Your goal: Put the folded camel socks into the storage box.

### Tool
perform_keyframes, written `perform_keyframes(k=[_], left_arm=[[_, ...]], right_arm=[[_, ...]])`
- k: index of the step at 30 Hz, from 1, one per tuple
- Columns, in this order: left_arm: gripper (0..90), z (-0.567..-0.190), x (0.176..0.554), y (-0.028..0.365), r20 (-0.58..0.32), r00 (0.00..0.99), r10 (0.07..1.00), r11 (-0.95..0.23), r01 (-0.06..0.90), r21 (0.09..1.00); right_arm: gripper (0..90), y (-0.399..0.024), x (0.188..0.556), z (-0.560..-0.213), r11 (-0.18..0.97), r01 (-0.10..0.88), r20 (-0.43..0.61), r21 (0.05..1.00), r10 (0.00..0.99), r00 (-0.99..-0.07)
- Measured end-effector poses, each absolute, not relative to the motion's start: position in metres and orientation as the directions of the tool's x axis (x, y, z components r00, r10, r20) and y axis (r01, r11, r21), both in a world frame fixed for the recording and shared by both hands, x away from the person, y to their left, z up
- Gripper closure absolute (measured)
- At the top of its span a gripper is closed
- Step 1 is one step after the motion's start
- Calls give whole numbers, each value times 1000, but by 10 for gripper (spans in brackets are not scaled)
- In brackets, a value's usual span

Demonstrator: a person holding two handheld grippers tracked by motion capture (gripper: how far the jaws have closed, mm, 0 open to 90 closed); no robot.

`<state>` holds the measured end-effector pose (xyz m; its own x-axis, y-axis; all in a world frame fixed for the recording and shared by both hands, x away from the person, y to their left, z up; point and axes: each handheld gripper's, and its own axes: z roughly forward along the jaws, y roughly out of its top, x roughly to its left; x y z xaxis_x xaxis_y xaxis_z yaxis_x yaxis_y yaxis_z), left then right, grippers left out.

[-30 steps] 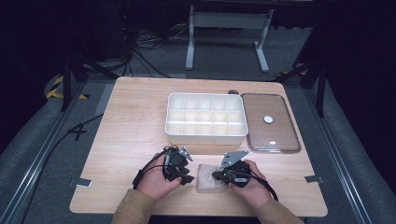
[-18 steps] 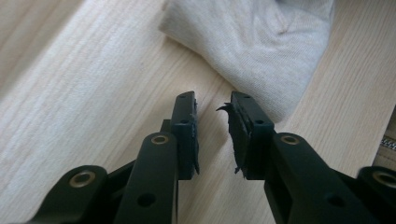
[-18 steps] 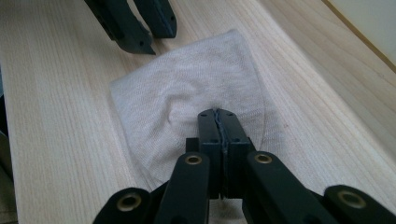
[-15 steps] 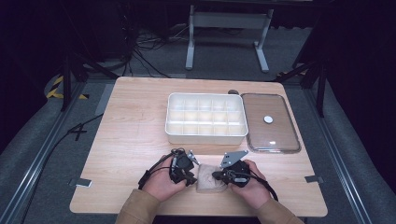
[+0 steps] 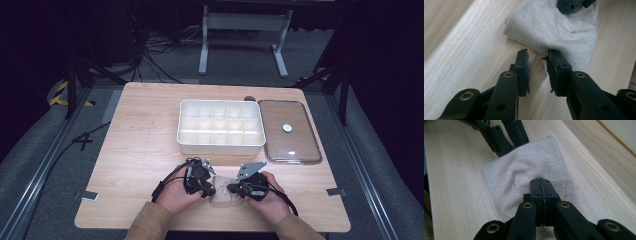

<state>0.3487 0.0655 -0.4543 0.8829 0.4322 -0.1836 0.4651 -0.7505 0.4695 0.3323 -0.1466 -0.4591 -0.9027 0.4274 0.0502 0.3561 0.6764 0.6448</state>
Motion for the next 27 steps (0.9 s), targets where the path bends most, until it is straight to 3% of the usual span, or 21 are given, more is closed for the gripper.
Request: perform_keyframes(k=[5, 15, 27], left_arm=[[672, -453, 349, 65, -174, 894, 413, -737, 440, 512], [777, -444, 345, 61, -170, 904, 391, -707, 414, 574], [773, -441, 342, 52, -158, 915, 370, -695, 386, 607]], right_arm=[[897, -147, 332, -459, 674, 352, 50, 649, 424, -904], [898, -148, 331, -460, 673, 349, 46, 652, 425, -904], [898, -144, 328, -459, 680, 329, 34, 655, 408, -912]])
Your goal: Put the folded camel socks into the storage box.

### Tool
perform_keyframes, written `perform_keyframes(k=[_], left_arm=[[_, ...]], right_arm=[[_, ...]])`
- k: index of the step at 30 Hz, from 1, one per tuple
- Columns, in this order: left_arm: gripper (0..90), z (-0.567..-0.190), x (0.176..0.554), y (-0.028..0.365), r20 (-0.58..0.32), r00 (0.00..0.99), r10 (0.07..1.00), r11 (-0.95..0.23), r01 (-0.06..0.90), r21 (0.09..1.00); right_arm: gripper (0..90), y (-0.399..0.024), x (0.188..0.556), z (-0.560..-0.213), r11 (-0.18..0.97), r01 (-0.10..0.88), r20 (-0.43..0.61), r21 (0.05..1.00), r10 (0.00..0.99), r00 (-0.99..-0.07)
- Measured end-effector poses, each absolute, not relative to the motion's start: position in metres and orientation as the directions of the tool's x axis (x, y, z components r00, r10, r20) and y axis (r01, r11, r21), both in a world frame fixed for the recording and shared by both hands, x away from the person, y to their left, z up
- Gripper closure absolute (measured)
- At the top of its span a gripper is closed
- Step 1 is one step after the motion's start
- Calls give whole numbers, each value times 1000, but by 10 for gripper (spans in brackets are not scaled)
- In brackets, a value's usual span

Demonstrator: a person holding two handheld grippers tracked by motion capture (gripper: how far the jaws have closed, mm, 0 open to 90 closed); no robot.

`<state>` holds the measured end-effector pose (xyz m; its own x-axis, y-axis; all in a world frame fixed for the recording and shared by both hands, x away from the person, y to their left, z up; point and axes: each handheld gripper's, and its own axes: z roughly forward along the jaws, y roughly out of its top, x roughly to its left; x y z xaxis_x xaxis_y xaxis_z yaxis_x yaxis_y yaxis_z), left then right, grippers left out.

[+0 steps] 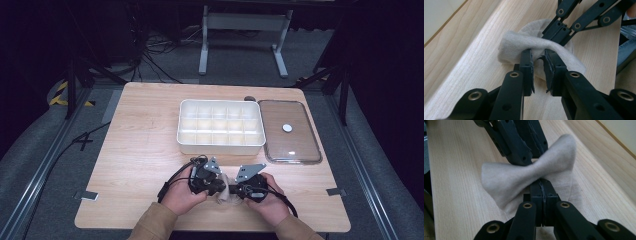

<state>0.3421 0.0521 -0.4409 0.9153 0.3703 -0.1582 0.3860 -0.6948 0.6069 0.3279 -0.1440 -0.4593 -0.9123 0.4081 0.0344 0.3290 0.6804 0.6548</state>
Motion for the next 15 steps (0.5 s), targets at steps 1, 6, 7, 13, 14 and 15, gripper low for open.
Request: perform_keyframes(k=[1, 6, 7, 13, 14, 15], left_arm=[[773, -441, 342, 52, -157, 916, 368, -698, 384, 604], [773, -440, 341, 52, -151, 915, 375, -701, 387, 600], [771, -440, 341, 52, -154, 913, 379, -695, 390, 604], [759, -440, 341, 54, -152, 910, 385, -694, 395, 602], [758, -440, 342, 54, -149, 911, 384, -695, 392, 603], [758, -440, 341, 53, -159, 907, 391, -689, 402, 603]], right_arm=[[897, -143, 327, -459, 682, 327, 32, 654, 407, -913], [896, -143, 327, -459, 681, 324, 29, 657, 407, -913], [896, -143, 327, -459, 677, 325, 32, 661, 407, -913], [895, -155, 325, -447, 650, 333, 41, 683, 422, -906], [895, -159, 325, -443, 642, 339, 41, 687, 432, -901], [895, -165, 325, -437, 631, 342, 37, 696, 444, -895]])
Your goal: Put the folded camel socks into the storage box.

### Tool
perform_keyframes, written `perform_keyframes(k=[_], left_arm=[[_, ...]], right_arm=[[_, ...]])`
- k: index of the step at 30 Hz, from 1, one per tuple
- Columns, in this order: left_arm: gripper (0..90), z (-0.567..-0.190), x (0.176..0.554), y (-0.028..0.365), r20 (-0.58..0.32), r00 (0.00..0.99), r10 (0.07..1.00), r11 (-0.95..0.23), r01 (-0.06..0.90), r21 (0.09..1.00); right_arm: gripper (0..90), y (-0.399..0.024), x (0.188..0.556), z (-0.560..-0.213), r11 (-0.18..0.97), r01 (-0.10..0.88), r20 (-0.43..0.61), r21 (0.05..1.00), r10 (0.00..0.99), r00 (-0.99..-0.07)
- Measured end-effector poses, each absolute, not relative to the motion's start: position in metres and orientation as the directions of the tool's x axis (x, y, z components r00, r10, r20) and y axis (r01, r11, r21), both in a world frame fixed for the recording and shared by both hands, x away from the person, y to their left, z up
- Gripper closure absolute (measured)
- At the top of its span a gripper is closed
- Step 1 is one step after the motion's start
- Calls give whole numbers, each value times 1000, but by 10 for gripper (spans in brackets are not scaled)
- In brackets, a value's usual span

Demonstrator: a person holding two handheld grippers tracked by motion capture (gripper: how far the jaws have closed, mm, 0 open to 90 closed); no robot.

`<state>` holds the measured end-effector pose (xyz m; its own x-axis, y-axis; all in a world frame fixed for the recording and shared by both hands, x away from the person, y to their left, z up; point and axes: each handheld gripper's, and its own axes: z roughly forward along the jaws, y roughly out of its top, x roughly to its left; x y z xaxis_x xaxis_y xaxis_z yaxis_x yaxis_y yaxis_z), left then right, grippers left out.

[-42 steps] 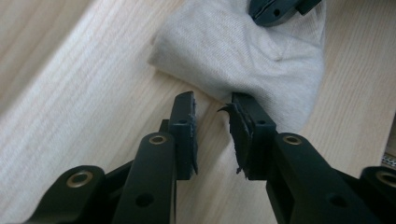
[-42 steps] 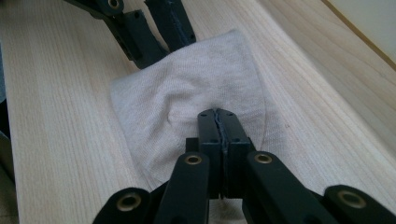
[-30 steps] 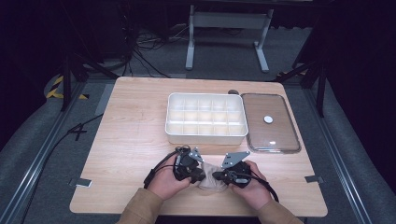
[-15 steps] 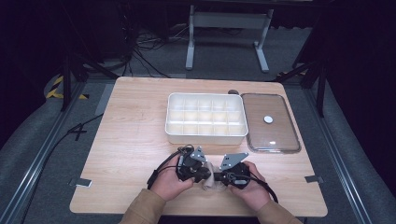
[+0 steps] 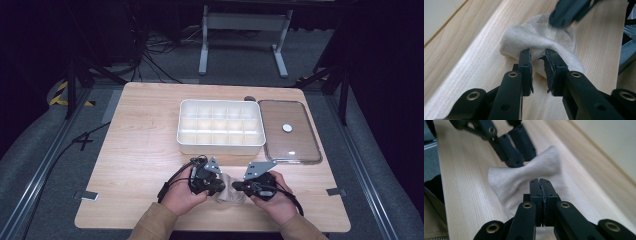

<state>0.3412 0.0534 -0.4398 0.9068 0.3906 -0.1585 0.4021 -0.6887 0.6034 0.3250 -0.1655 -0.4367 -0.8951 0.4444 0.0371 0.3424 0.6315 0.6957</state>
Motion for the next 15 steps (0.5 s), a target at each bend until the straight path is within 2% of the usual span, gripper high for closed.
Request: perform_keyframes(k=[3, 7, 15], left_arm=[[758, -440, 341, 53, -157, 907, 390, -692, 402, 600], [760, -440, 341, 53, -157, 909, 385, -696, 398, 598], [761, -439, 340, 50, -157, 913, 376, -704, 391, 593]], right_arm=[[896, -181, 325, -427, 623, 376, 48, 686, 476, -878], [897, -198, 326, -429, 647, 447, 58, 618, 529, -846], [898, -191, 325, -450, 696, 469, 89, 544, 507, -857]])
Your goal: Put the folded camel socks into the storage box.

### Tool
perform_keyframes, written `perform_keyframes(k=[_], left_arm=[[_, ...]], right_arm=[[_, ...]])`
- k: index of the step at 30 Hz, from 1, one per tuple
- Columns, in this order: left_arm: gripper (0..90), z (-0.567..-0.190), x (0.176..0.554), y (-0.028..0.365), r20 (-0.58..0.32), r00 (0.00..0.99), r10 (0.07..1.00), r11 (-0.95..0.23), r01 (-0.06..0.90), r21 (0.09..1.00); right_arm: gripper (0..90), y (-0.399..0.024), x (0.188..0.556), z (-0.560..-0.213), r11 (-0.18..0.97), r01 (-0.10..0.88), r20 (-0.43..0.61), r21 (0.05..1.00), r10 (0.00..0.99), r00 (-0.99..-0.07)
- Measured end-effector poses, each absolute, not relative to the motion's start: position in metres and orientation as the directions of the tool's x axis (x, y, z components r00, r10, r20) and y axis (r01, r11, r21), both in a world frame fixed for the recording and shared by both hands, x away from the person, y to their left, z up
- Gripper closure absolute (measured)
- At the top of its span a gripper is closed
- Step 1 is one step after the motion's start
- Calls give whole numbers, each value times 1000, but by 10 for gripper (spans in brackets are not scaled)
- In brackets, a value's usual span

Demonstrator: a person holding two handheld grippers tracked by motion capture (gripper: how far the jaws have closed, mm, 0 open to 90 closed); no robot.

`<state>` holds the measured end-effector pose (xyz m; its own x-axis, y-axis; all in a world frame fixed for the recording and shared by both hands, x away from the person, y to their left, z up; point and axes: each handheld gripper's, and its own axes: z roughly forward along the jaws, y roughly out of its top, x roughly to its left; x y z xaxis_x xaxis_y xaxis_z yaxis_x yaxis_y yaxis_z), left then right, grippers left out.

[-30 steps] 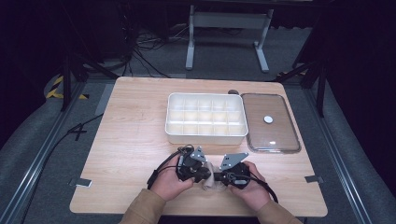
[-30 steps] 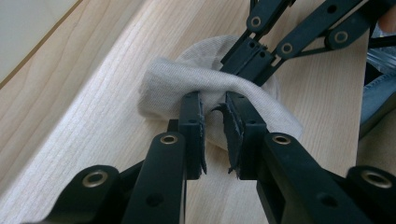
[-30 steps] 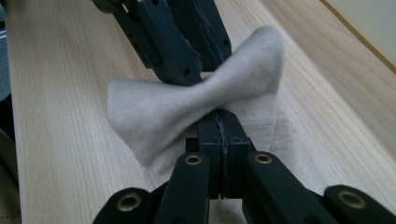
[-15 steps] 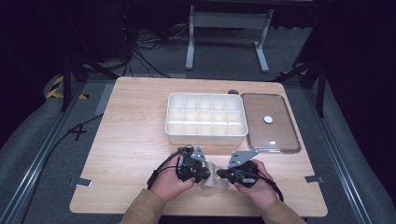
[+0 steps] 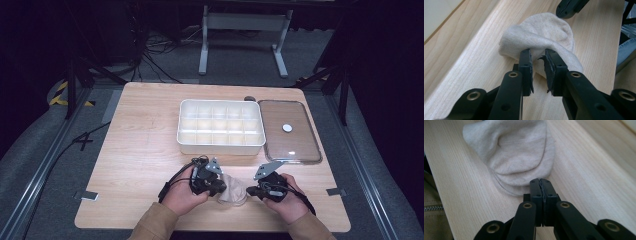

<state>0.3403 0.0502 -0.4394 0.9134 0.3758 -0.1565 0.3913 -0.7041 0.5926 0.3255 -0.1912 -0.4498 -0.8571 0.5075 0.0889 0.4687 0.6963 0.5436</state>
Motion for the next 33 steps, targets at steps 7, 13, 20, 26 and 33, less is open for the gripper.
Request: perform_keyframes(k=[7, 13, 20, 26, 33], left_arm=[[763, -440, 340, 48, -162, 920, 357, -701, 379, 604], [761, -440, 338, 43, -158, 929, 336, -702, 358, 615], [754, -440, 336, 39, -155, 936, 316, -709, 342, 617], [749, -441, 335, 36, -159, 938, 307, -712, 338, 616], [754, -443, 335, 33, -158, 940, 303, -713, 334, 616]], right_arm=[[898, -184, 325, -459, 707, 462, 98, 536, 492, -865], [898, -178, 323, -459, 707, 452, 90, 544, 486, -869], [897, -174, 323, -460, 707, 445, 90, 549, 480, -873], [898, -171, 322, -460, 705, 441, 92, 555, 475, -875], [898, -169, 322, -460, 709, 437, 90, 554, 471, -878]])
